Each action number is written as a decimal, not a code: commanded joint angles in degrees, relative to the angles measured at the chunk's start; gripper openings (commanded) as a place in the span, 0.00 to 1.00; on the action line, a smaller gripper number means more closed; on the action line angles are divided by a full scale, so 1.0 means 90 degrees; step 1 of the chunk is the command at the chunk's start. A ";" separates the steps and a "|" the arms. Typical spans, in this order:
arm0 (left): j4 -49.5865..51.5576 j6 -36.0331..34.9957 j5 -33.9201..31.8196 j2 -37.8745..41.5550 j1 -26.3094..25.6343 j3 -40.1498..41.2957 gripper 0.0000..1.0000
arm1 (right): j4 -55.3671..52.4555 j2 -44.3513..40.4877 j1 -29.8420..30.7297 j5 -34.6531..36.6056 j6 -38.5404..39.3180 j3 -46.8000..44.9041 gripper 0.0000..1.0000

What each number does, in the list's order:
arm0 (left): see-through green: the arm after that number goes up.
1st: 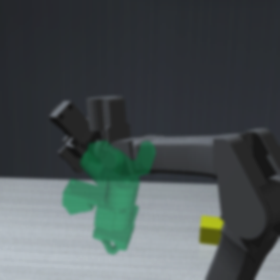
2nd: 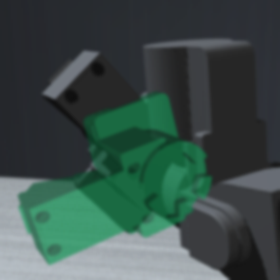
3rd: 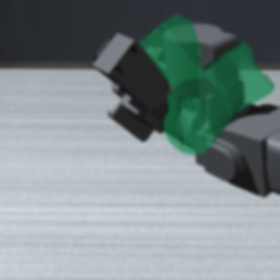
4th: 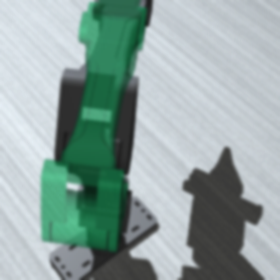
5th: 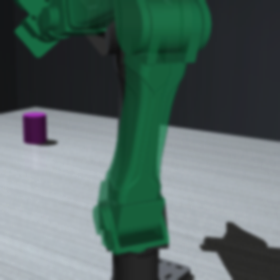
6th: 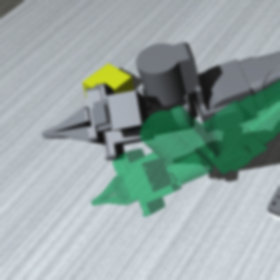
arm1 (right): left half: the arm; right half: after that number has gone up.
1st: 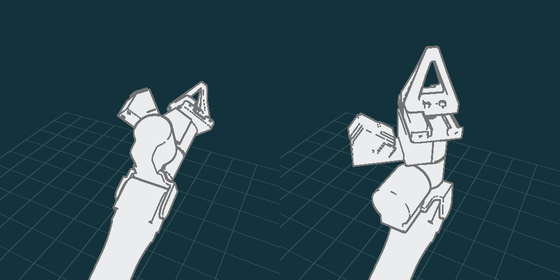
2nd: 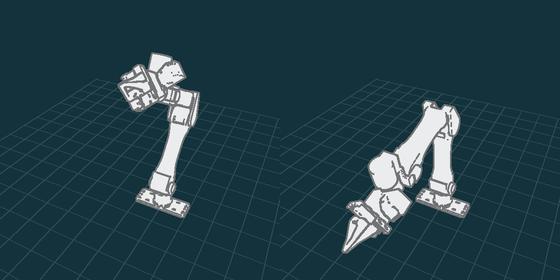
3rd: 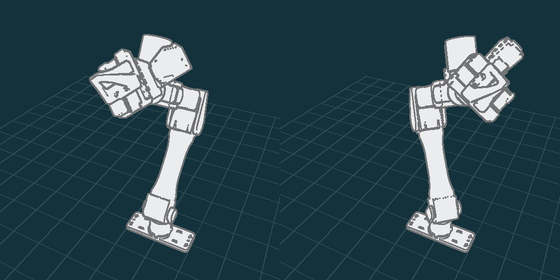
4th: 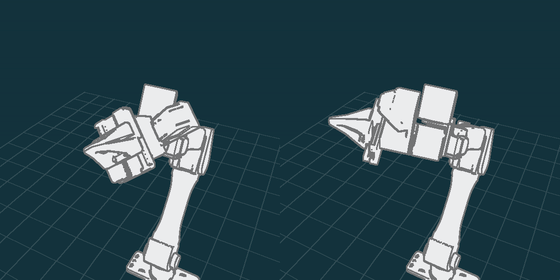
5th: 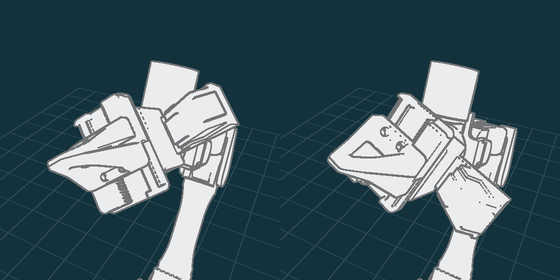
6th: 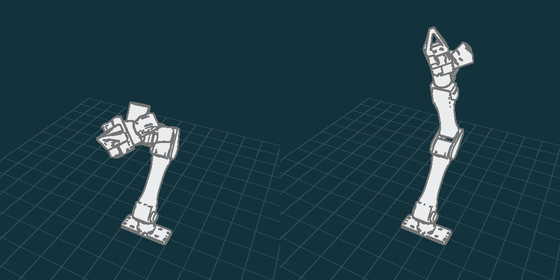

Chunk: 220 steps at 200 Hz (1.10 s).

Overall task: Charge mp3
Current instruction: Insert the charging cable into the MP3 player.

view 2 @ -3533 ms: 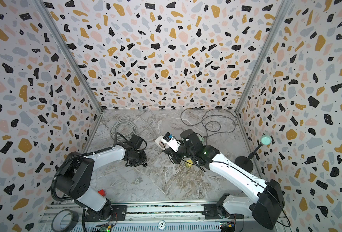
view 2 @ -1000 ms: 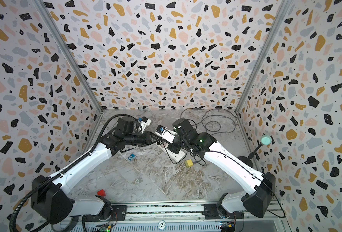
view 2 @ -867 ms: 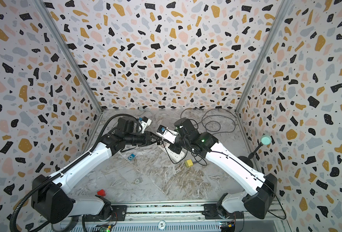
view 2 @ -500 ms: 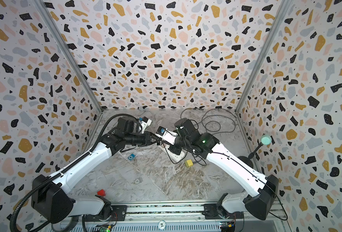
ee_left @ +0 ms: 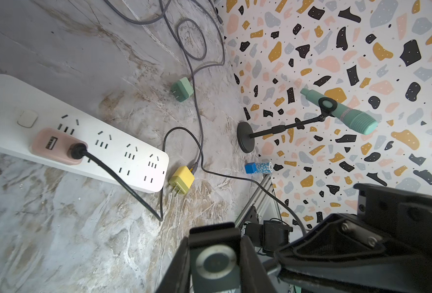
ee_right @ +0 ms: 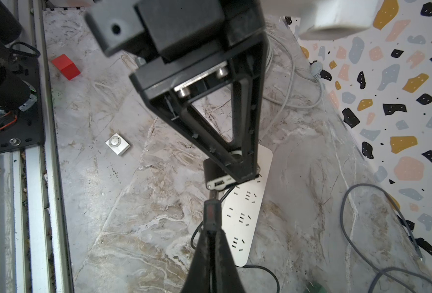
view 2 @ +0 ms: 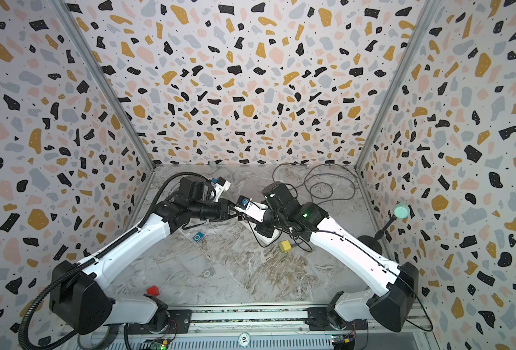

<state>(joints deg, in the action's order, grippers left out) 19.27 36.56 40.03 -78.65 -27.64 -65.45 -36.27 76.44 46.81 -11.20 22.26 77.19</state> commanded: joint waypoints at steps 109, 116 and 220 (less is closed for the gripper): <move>-0.0251 -0.0114 0.0364 0.0031 0.0022 -0.0127 0.00 | 0.0085 -0.0043 -0.0118 -0.0297 0.0094 -0.0049 0.00; -0.0247 -0.0107 0.0367 0.0029 0.0023 -0.0130 0.00 | 0.0074 -0.0028 -0.0123 -0.0299 0.0095 -0.0051 0.00; -0.0369 -0.0075 0.0515 0.0052 0.0024 -0.0002 0.00 | 0.0211 -0.0033 -0.0115 -0.0304 0.0036 -0.0080 0.00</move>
<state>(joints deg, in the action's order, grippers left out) 18.39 36.40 42.24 -78.65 -27.42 -65.45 -35.14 76.47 45.87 -13.30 22.61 76.53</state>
